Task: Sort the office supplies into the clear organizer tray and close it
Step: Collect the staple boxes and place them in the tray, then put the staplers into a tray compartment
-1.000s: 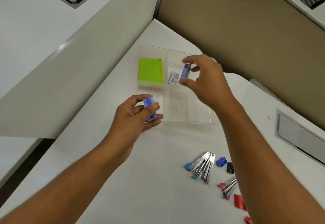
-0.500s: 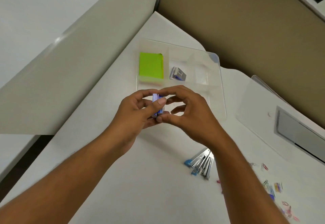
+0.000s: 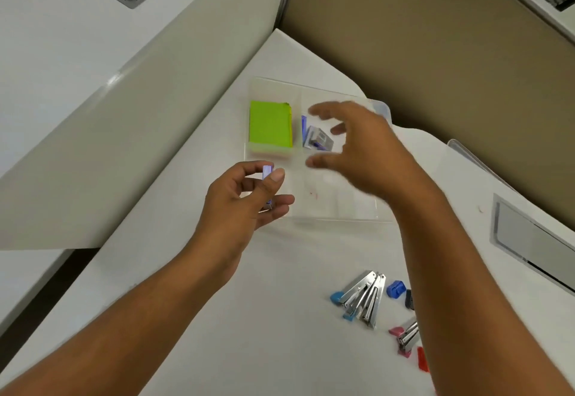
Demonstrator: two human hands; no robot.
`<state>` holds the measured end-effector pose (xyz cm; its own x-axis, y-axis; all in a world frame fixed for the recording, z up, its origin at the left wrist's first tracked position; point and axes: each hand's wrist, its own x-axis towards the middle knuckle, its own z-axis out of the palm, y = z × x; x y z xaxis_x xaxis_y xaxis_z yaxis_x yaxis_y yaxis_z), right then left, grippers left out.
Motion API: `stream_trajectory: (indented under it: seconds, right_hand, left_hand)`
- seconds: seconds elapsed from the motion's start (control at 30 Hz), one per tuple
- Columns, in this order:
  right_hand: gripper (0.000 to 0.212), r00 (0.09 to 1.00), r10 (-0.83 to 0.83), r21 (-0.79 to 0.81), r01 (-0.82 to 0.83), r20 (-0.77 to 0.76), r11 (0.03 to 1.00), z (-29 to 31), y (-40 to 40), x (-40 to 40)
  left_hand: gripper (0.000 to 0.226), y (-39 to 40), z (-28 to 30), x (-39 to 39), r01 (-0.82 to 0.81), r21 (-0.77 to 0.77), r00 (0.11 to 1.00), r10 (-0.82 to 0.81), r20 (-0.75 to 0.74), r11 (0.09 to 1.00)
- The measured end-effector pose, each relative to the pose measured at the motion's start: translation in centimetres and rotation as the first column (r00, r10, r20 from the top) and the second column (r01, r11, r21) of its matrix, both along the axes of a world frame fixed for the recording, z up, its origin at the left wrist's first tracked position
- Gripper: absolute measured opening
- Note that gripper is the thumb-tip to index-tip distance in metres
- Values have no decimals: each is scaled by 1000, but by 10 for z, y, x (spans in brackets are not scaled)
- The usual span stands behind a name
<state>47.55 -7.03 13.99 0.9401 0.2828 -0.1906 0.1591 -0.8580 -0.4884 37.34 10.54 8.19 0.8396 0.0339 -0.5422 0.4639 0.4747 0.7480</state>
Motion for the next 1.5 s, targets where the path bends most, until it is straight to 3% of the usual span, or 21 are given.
stream_trajectory:
  seconds: [0.1,0.2,0.3,0.43,0.53,0.63,0.77,0.93,1.07,1.23,1.5]
  right_hand:
    - [75,971,185,210,-151,-151,966,-3,20,-51]
    - [59,982,172,292,-144,-73,945,-24,26,-73]
    - [55,998,70,276,-68,3,959,-28,16,-63]
    - [53,981,-30,77,16,194,997,-31,-8,-11]
    - [52,975,-96,-22,103,200,994,-43,-20,30]
    - [57,976,-154,-17,159,153,987,-51,-33,35]
    - [44,947,-263,115,245,183,963,-43,-48,-32]
    - [21,850,-523,326,476,69,817,-51,-84,-180]
    - [18,748,-652,320,652,-124,688,-75,-108,-294]
    - [18,780,-585,314,625,-223,714,-91,-125,-385]
    - [17,791,-587,317,610,-174,727,-80,-203,-422]
  left_hand:
    - [31,6,-3,0,32,16,999,-32,9,999]
    - [38,3,-6,0,105,45,994,-106,9,993]
    - [53,-2,-6,-2,120,27,993,-120,-13,992]
    - [39,-4,-1,-6,103,4,994,-103,-47,995]
    - [34,-5,2,-12,123,34,991,-121,-49,992]
    - [31,-8,7,-24,145,57,989,-143,-47,988]
    - [24,-12,9,-48,226,139,974,-222,-46,964]
    - [21,-44,-4,-92,525,339,847,-517,-122,781]
    - [25,-89,-13,-135,692,418,698,-693,-179,588]
    - [27,-146,-15,-191,768,481,572,-790,-219,423]
    - [24,-221,-17,-239,692,639,566,-802,-192,336]
